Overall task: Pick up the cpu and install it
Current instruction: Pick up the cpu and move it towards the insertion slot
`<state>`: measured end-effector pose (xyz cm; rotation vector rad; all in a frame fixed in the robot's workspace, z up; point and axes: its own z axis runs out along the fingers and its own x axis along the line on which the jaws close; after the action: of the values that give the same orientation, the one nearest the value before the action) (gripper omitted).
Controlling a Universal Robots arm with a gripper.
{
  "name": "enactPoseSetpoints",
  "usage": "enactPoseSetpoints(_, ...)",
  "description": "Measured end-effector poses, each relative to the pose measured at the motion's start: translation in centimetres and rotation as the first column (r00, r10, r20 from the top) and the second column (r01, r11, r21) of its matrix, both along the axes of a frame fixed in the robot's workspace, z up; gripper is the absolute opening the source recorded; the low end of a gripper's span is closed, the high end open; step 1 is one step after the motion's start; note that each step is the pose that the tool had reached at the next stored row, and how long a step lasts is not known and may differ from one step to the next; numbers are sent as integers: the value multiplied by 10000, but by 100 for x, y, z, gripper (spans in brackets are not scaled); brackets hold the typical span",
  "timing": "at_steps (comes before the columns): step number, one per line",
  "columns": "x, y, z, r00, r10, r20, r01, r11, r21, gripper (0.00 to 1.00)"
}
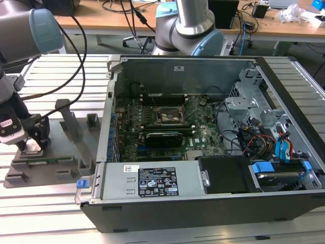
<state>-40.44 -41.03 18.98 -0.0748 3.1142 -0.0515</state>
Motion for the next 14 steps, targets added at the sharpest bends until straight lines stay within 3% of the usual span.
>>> enactPoseSetpoints(6, 0, 1, 1, 10000, -1, 1, 1, 10000, 1, 55)
enactPoseSetpoints(8, 0, 6, 81, 10000, -7, 0, 7, 10000, -2, 55)
enactPoseSetpoints(14, 0, 9, 191, 10000, -16, 1, 16, 10000, -3, 55)
